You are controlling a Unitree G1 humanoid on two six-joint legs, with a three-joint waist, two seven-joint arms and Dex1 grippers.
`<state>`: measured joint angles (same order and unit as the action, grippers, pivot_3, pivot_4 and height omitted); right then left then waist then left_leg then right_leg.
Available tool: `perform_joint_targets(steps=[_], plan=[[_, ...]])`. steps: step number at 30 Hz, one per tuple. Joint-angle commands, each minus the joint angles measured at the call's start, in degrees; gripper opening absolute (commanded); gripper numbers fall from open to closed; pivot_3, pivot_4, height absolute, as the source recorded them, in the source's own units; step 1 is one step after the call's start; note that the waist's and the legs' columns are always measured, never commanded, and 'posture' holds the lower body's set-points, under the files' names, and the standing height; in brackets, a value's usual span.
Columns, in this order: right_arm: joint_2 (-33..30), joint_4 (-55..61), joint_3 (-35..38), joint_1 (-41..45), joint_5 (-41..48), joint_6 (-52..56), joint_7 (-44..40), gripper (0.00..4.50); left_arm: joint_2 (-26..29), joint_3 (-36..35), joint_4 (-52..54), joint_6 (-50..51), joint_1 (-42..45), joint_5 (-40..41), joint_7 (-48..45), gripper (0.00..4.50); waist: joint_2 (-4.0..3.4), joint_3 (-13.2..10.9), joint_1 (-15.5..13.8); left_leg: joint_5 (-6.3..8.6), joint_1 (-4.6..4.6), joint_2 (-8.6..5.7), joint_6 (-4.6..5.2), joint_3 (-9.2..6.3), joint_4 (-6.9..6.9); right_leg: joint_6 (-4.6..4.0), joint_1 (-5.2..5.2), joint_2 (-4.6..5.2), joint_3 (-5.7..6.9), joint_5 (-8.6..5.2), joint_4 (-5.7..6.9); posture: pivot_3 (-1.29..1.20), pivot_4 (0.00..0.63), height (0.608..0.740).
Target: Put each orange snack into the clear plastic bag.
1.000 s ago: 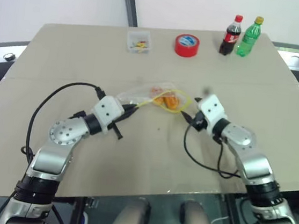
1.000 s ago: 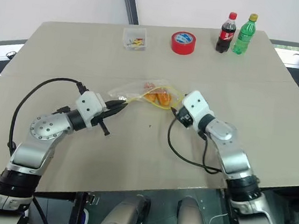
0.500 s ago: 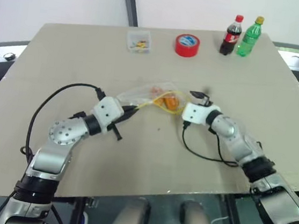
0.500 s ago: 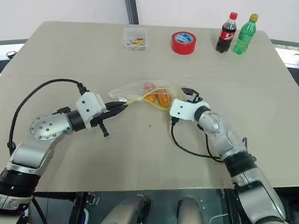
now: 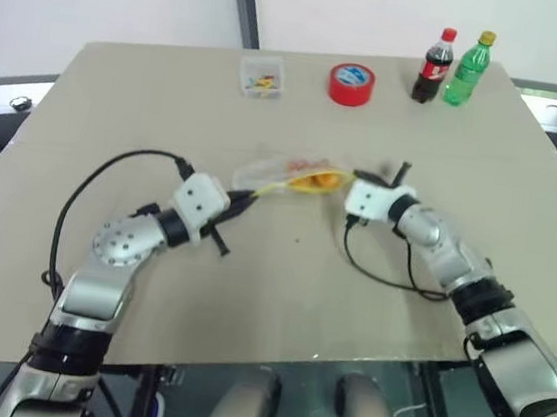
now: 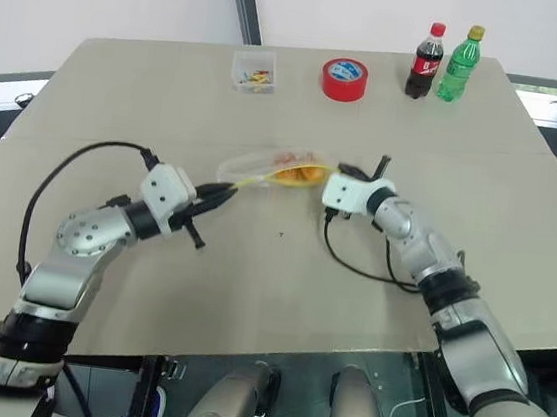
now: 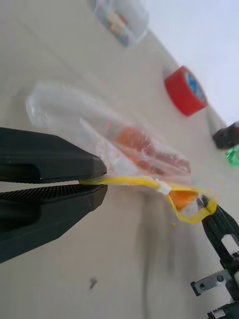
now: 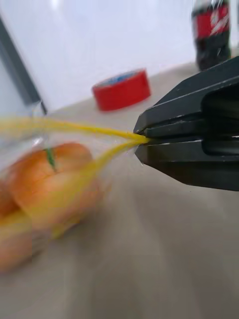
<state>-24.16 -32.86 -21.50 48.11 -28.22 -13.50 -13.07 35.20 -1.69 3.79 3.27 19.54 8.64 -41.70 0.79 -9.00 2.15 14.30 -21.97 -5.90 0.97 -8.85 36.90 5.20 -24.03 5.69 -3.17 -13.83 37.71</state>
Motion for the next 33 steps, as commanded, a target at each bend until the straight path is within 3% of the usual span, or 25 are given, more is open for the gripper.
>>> perform_joint_targets(steps=[1, 5, 9, 14, 19, 22, 24, 27, 30, 33], plan=[[-2.64, -2.87, 5.16, 6.86, -0.34, 1.63, 5.37, 0.03, 0.39, -2.05, -9.3, -3.83, 10.42, -2.58, 3.58, 0.0, 0.01, 0.0, 0.07, -0.01, 0.01, 0.01, -0.02, -0.04, 0.0, -0.02, 0.01, -0.03, 0.03, 0.01, -0.01, 0.0, 0.15, 0.74], [-5.6, -4.71, 6.89, 11.56, 0.03, 1.28, 6.79, 0.03, 1.07, -0.99, -19.07, -10.37, 19.62, -6.13, 5.28, 0.0, 0.02, 0.0, 0.39, -0.01, -0.03, 0.01, -0.03, -0.01, -0.03, -0.02, -0.01, -0.02, 0.01, 0.01, -0.14, 0.0, 0.15, 0.74], [-8.4, 1.61, 8.51, 9.25, 2.37, 1.13, 4.12, 0.03, 1.04, 0.06, -20.76, -17.82, 20.11, -7.51, 5.05, 0.0, 0.03, 0.02, 0.87, 0.0, -0.36, 0.02, -0.03, 0.05, -0.26, -0.01, -0.35, 0.03, -0.03, 0.02, -0.48, 0.0, 0.15, 0.74], [-11.32, 22.86, 10.08, -6.86, 6.39, 7.75, -5.64, 0.03, 1.24, 2.4, -11.63, -20.32, 9.77, -7.35, 1.68, 0.0, 0.0, 0.09, 1.89, -0.01, -1.7, 0.02, -0.04, -0.01, 0.4, -0.01, -1.6, 0.13, 0.16, 0.02, 0.16, 0.0, 0.15, 0.74], [-11.46, 39.35, 10.62, -23.03, 9.95, 17.91, -13.85, 0.03, 1.23, 4.07, -5.85, -19.3, -0.12, -8.22, 0.91, 0.0, -0.04, 0.05, 1.76, 0.0, -1.73, -0.02, -0.02, 0.05, 0.46, -0.01, -1.68, 0.1, 0.1, 0.02, 0.31, 0.0, 0.15, 0.74], [-12.79, 44.98, 10.48, -29.04, 11.0, 21.8, -18.01, 1.44, 0.73, 4.98, -2.21, -17.32, -3.31, -9.38, 1.69, 0.0, -0.09, -0.03, 0.77, -0.04, -1.46, 0.01, -0.04, 0.12, 0.57, -0.07, -1.4, -0.01, 0.05, 0.32, 0.4, 0.0, 0.15, 0.74], [-14.4, 49.72, 12.02, -32.34, 13.42, 23.68, -21.34, 2.27, 0.45, 5.46, -0.59, -17.01, -4.36, -10.23, 2.09, 0.0, -0.1, -0.04, 0.19, 0.11, -0.5, 0.08, 0.19, 0.18, 0.46, -0.04, -0.45, -0.08, 0.03, 0.35, 0.18, 0.0, 0.15, 0.74], [-15.89, 54.75, 13.41, -33.03, 15.73, 24.6, -24.64, 3.28, 0.23, 5.73, 0.31, -17.03, -4.5, -11.14, 2.57, 0.0, -0.1, -0.05, -0.26, 0.14, 0.06, 0.14, 0.23, 0.11, 0.32, -0.02, 0.21, -0.11, 0.12, 0.33, -0.03, 0.0, 0.15, 0.74], [-15.2, 59.22, 9.81, -29.12, 16.61, 24.8, -28.53, 3.28, -0.17, 6.04, 1.06, -17.0, -4.07, -11.85, 3.14, 0.0, -0.1, -0.06, -0.07, 0.14, 0.11, 0.14, 0.23, 0.12, 0.34, -0.02, 0.27, -0.09, 0.12, 0.33, -0.06, 0.0, 0.15, 0.74], [-9.31, 59.14, 3.58, -22.77, 15.45, 27.31, -29.78, 3.28, -0.64, 6.44, 1.4, -16.67, -3.32, -12.11, 3.16, 0.0, -0.09, -0.06, 0.23, 0.14, 0.14, 0.24, 0.21, 0.18, 0.34, -0.02, 0.25, -0.18, 0.07, 0.33, -0.05, 0.0, 0.15, 0.74]])
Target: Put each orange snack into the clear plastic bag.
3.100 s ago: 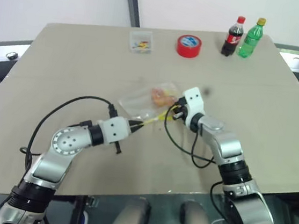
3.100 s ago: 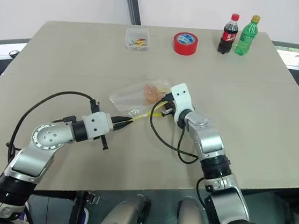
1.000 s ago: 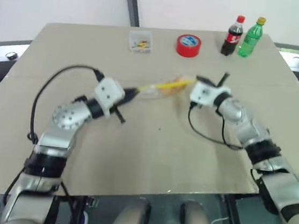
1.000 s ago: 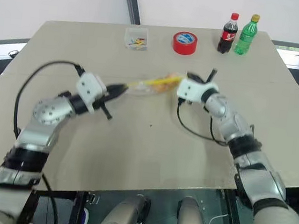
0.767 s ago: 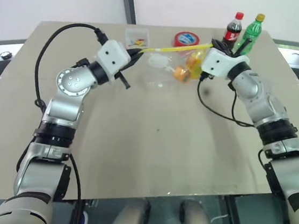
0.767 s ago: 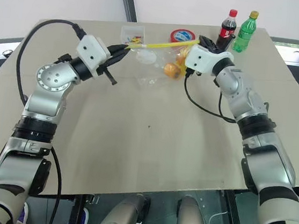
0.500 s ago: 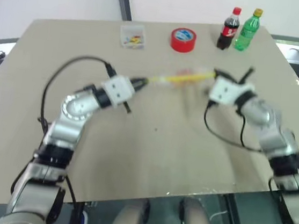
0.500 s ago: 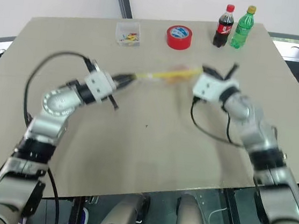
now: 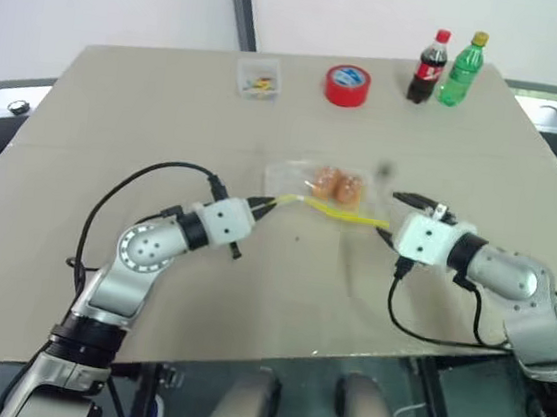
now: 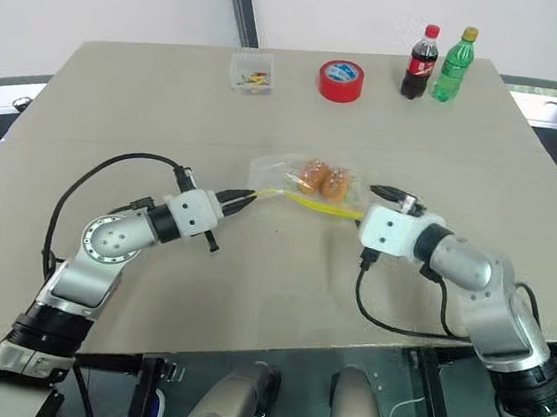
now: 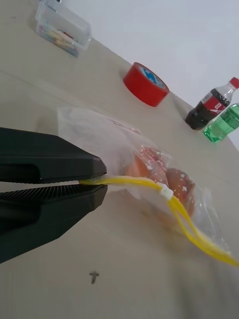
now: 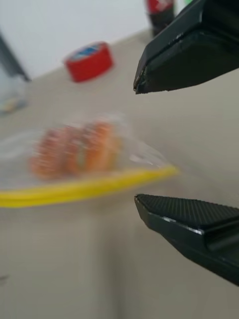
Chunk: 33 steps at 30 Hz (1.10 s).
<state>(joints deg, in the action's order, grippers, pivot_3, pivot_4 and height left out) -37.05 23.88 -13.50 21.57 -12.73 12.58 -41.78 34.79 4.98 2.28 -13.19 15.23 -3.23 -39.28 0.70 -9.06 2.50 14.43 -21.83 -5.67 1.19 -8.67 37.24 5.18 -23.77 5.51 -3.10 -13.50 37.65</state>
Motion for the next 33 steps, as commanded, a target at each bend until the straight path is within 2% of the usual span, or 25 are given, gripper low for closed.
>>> perform_joint_targets(steps=[1, 4, 8, 11, 22, 26, 33], plan=[[5.54, 1.13, -6.34, 5.55, -1.05, 1.34, -1.01, 3.28, -0.38, -0.12, 2.99, -0.05, 1.18, -0.22, 0.68, 0.0, 0.0, 0.0, -0.17, 0.0, -0.01, 0.06, -0.02, -0.06, -0.01, -0.01, -0.02, -0.07, 0.04, 0.0, 0.0, 0.0, 0.15, 0.74], [8.61, -4.05, -10.31, 9.56, -4.71, -0.29, 0.18, 3.28, -0.74, 0.08, 3.6, 0.84, 1.46, 0.03, 0.61, 0.0, 0.01, 0.0, -0.54, -0.12, -0.06, 0.03, -0.23, -0.1, -0.01, -0.02, -0.03, -0.04, 0.07, 0.0, -0.04, 0.0, 0.15, 0.74], [11.25, -9.56, -11.99, 12.96, -5.5, -2.12, 0.53, 3.28, -1.07, -0.04, 4.86, 2.49, 1.36, 0.51, 0.73, 0.0, 0.03, 0.0, -1.01, -0.12, -0.14, -0.08, -0.23, -0.09, 0.04, -0.02, -0.04, 0.07, 0.06, 0.0, -0.15, 0.0, 0.15, 0.74], [12.63, -11.53, -12.96, 14.14, -6.5, -3.73, 0.92, 2.56, -1.08, -0.21, 6.06, 3.42, 0.88, 0.49, 0.86, 0.0, 0.02, 0.0, -1.35, -0.13, -0.17, -0.03, -0.24, -0.11, -0.05, -0.02, -0.16, 0.01, 0.06, 0.0, -0.16, 0.0, 0.15, 0.74], [15.32, -16.06, -12.88, 16.02, -9.67, -7.32, 2.24, 2.56, -0.69, -0.36, 7.3, 3.62, 0.0, -0.22, 1.13, 0.0, 0.02, 0.0, -1.42, -0.12, -0.16, -0.02, -0.25, -0.06, -0.07, -0.03, -0.18, -0.03, 0.02, 0.0, -0.15, 0.0, 0.15, 0.74], [15.26, -16.45, -12.57, 16.09, -10.16, -7.82, 2.24, 1.34, -0.57, -0.39, 7.04, 3.25, -0.11, -0.37, 1.19, 0.0, 0.02, 0.0, -1.44, -0.12, -0.16, -0.02, -0.25, -0.07, -0.08, -0.03, -0.18, -0.03, 0.03, 0.0, -0.15, 0.0, 0.15, 0.74], [15.01, -16.12, -12.21, 16.07, -10.64, -7.77, 2.07, 1.27, -0.28, -0.61, 6.85, 2.98, -0.32, -0.1, 1.15, 0.0, 0.02, 0.0, -1.43, -0.12, -0.16, -0.02, -0.25, -0.07, -0.08, -0.03, -0.18, -0.03, 0.03, 0.0, -0.15, 0.0, 0.15, 0.74]])
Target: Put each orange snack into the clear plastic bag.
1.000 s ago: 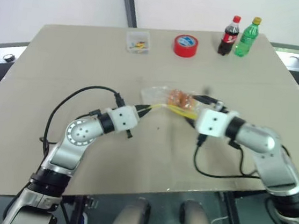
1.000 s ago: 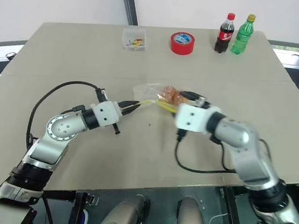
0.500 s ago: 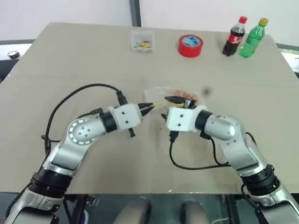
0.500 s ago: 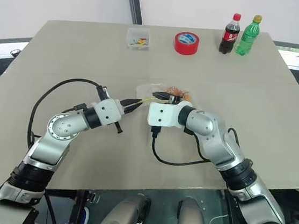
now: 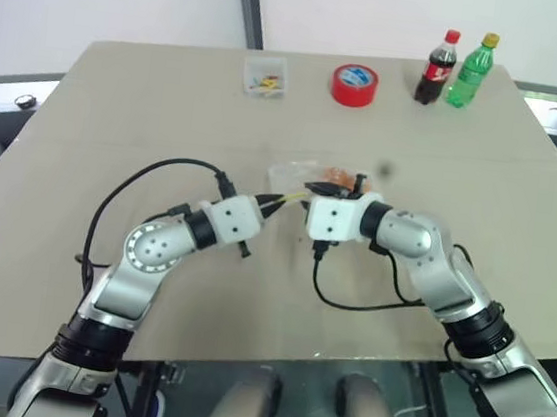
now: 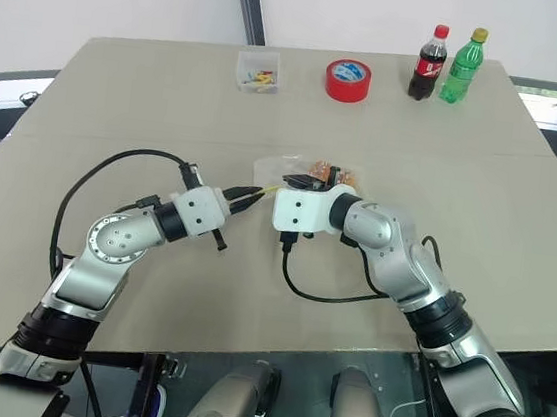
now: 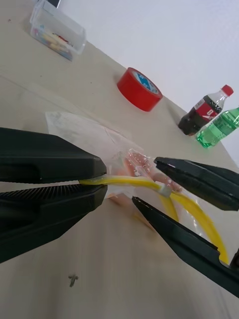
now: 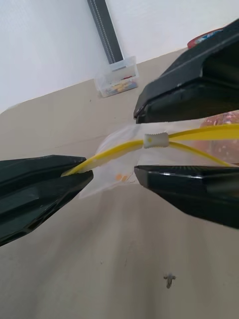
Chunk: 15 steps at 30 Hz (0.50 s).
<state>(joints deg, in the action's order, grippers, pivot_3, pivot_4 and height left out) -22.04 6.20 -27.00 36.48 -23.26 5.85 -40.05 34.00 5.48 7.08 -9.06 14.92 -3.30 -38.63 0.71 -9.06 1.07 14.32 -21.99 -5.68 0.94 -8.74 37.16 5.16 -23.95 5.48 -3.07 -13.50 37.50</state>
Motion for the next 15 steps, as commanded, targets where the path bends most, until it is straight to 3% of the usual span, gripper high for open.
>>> perform_joint_targets(steps=[1, 5, 15], plan=[[-0.07, 1.54, 1.37, 1.19, -0.17, -1.0, 0.35, 1.27, 0.55, -1.15, 1.96, -1.17, -0.02, 0.05, 0.5, 0.0, 0.0, 0.0, 0.0, 0.0, 0.0, 0.0, 0.0, 0.0, 0.0, 0.0, 0.0, 0.0, 0.0, 0.0, 0.0, 0.0, 0.15, 0.74], [-0.31, 1.51, 1.62, 1.25, -0.3, -0.99, 0.25, 0.05, 0.63, -1.22, 1.75, -1.2, 0.01, 0.2, 0.51, 0.0, 0.0, 0.0, 0.0, 0.0, 0.0, 0.0, 0.0, 0.0, 0.0, 0.0, 0.0, 0.0, 0.0, 0.0, 0.0, 0.0, 0.15, 0.74], [-0.7, 1.67, 2.16, 1.05, -0.37, -0.67, 0.16, 0.05, 0.57, -1.46, 1.29, -1.24, 0.16, 0.29, 0.75, 0.0, 0.0, 0.0, 0.0, 0.0, 0.0, 0.0, 0.0, 0.0, 0.0, 0.0, 0.0, 0.0, 0.0, 0.0, 0.0, 0.0, 0.15, 0.74]])
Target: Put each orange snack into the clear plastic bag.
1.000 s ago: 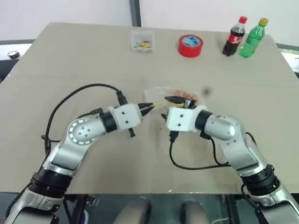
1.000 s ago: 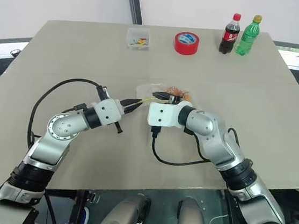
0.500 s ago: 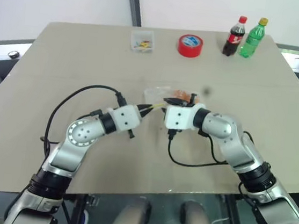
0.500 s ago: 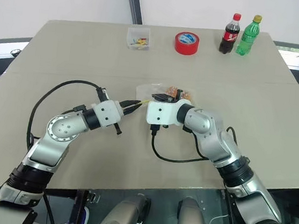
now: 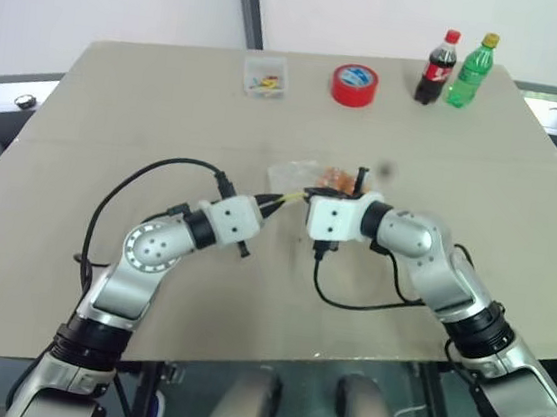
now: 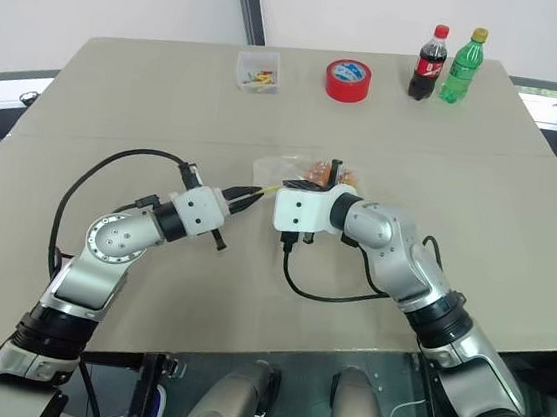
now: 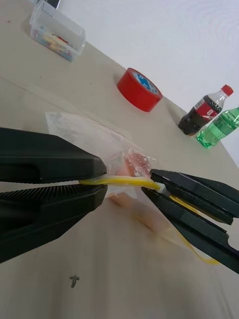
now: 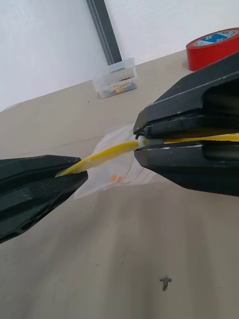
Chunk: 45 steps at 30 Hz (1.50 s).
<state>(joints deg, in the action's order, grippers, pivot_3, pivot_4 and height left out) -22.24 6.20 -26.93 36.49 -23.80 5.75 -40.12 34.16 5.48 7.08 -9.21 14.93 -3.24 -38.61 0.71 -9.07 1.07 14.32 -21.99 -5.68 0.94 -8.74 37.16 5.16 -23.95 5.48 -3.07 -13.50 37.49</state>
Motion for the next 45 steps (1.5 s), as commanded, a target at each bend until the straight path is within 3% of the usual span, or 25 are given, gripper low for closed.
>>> perform_joint_targets(steps=[1, 15, 23, 29, 37, 41, 45], plan=[[-0.99, 1.53, 2.48, 0.69, 0.02, -0.23, 0.35, 0.05, 0.41, -1.82, 1.08, -1.1, 0.04, 0.35, 0.96, 0.0, 0.0, 0.0, 0.0, 0.0, 0.0, 0.0, 0.0, 0.0, 0.0, 0.0, 0.0, 0.0, 0.0, 0.0, 0.0, 0.0, 0.15, 0.74], [-13.85, 0.85, 13.02, -7.58, -0.63, 4.78, 3.74, 0.05, 0.61, -4.86, -1.99, -1.42, 0.12, 1.17, 3.85, 0.0, 0.0, -0.01, -0.04, 0.0, 0.0, 0.01, 0.0, 0.05, -0.06, 0.0, 0.0, 0.0, -0.02, 0.0, -0.06, 0.0, 0.15, 0.74], [-18.93, -3.08, 16.66, -6.55, -0.5, 4.89, 6.37, 0.05, 0.75, -5.19, -5.51, -2.81, 1.67, 1.94, 4.31, 0.0, 0.01, -0.01, -0.16, 0.01, 0.0, 0.01, 0.01, 0.09, -0.06, 0.0, 0.01, 0.01, -0.04, 0.0, -0.09, 0.0, 0.15, 0.74], [-18.36, -7.64, 15.47, -0.77, 0.44, 2.95, 8.43, 0.05, -0.4, -4.67, -11.91, -3.79, 8.16, 2.32, 4.96, 0.0, 0.02, -0.02, -0.26, 0.0, -0.01, 0.01, 0.0, 0.1, -0.05, 0.01, 0.01, 0.02, -0.03, 0.0, -0.09, 0.0, 0.15, 0.74], [-17.81, -22.98, 14.21, 15.01, -1.98, -4.86, 18.05, 0.05, 1.05, -4.39, -28.76, -10.21, 24.99, -1.22, 8.31, 0.0, 0.04, -0.04, -0.09, -0.01, -0.18, -0.01, -0.01, 0.1, -0.04, 0.0, -0.16, 0.02, -0.01, 0.01, -0.11, 0.0, 0.15, 0.74], [-18.55, -20.7, 16.41, 14.02, -0.1, -5.87, 18.57, 0.05, 2.32, -4.82, -28.88, -12.0, 26.61, -0.66, 8.28, 0.0, 0.05, -0.02, 0.27, -0.01, -0.88, -0.04, -0.01, 0.1, 0.04, 0.01, -0.79, 0.07, -0.03, 0.02, -0.17, 0.0, 0.15, 0.74], [-17.58, -9.9, 20.03, 6.24, 8.72, -1.14, 11.76, 0.05, 3.26, -4.94, -23.04, -12.55, 21.28, 1.59, 5.83, 0.0, 0.05, -0.01, 0.88, -0.01, -1.14, -0.06, 0.0, 0.07, 0.02, 0.01, -1.03, 0.11, -0.02, 0.02, -0.24, 0.0, 0.15, 0.74]])
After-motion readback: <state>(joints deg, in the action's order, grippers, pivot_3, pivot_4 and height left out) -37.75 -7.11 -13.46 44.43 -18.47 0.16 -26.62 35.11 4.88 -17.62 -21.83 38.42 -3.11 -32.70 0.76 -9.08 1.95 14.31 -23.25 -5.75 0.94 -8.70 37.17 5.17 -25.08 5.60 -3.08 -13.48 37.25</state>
